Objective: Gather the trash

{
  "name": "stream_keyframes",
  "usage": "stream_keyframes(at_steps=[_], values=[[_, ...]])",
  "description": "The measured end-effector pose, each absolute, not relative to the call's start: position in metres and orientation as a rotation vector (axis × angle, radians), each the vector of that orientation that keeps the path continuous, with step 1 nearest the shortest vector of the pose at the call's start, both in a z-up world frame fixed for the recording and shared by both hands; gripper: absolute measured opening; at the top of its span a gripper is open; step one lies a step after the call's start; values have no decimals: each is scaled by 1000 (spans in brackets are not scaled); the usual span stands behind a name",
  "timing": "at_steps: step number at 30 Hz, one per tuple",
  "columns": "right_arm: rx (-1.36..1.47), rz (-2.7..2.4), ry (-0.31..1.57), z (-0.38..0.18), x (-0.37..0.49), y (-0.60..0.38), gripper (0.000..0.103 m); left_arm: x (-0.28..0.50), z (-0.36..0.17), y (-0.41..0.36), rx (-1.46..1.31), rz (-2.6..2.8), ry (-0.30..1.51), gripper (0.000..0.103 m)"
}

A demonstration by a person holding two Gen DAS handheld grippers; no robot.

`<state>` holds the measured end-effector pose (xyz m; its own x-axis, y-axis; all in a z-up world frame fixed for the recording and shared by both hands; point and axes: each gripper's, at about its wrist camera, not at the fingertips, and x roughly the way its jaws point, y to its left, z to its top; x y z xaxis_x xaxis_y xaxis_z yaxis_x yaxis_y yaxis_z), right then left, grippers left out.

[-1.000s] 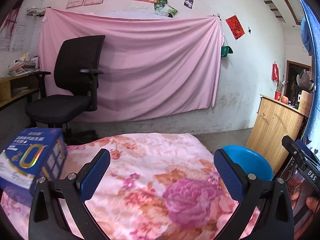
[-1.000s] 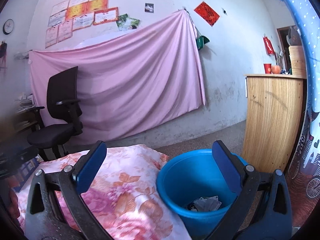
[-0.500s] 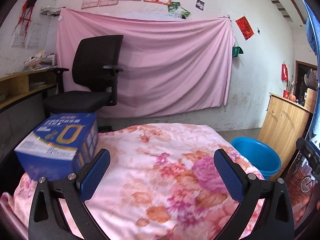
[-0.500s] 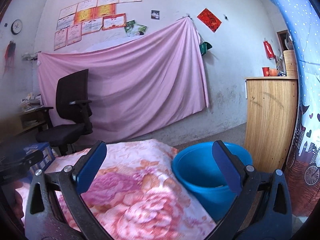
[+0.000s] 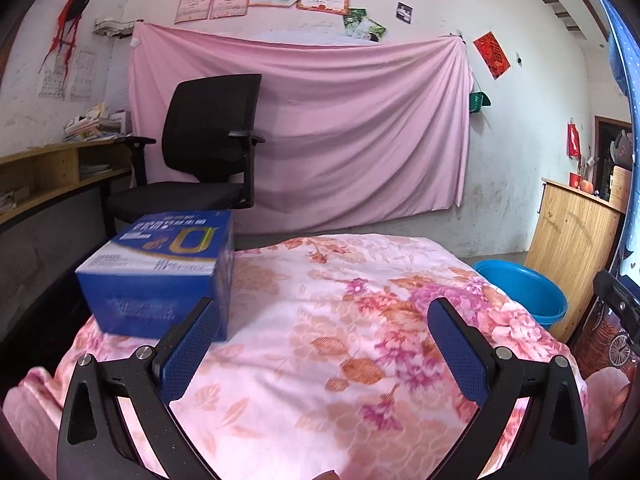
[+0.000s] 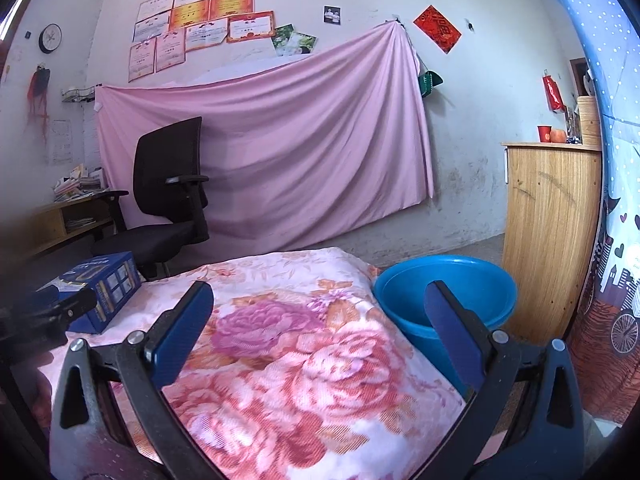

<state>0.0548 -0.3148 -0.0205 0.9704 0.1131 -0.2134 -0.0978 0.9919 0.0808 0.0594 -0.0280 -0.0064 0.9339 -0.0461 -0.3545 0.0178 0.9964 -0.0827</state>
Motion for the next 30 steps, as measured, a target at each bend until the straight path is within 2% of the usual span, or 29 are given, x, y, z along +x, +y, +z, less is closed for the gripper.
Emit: stream_keyframes(at_steps=[11, 30], values=[[57, 77, 204, -23, 25, -305, 103, 45, -5, -24, -67, -27, 333, 101], [36, 107, 205, -24, 27, -298, 103, 43, -8, -28, -44, -36, 322, 101]])
